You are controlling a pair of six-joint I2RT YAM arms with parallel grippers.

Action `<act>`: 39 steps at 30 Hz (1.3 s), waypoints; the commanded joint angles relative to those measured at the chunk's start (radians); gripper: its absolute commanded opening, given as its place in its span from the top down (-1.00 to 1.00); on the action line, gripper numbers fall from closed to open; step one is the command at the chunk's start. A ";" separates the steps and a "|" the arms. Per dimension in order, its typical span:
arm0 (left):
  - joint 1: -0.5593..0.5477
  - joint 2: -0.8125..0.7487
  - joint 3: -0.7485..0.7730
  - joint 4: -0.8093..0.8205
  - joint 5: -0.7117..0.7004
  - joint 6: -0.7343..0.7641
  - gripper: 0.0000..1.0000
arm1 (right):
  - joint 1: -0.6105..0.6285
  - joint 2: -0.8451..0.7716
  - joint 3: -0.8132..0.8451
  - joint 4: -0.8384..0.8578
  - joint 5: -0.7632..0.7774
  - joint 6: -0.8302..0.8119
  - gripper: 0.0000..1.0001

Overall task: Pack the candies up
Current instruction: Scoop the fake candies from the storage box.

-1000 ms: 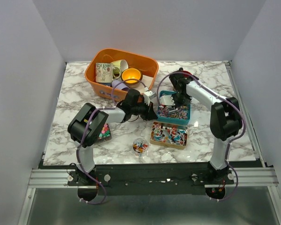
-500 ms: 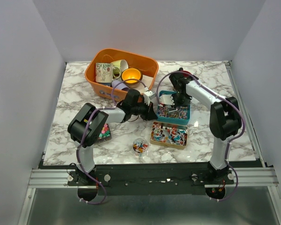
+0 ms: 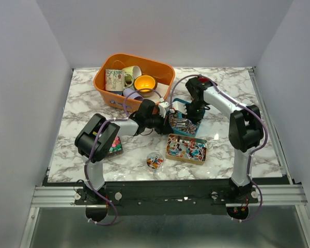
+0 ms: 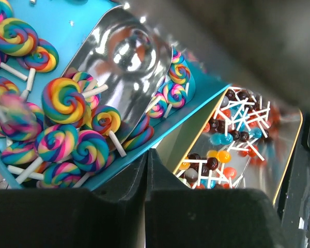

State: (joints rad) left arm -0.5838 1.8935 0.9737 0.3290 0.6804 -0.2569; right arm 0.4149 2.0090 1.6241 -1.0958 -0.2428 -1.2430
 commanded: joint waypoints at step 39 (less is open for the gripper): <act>0.110 -0.327 -0.089 -0.363 0.016 0.168 0.65 | 0.019 0.076 0.000 0.119 -0.150 0.485 0.99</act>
State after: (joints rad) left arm -0.4942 1.6192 0.8978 0.0494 0.6884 -0.1276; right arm 0.4133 2.0476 1.6455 -1.0801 -0.4034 -0.8177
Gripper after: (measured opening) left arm 0.166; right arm 0.136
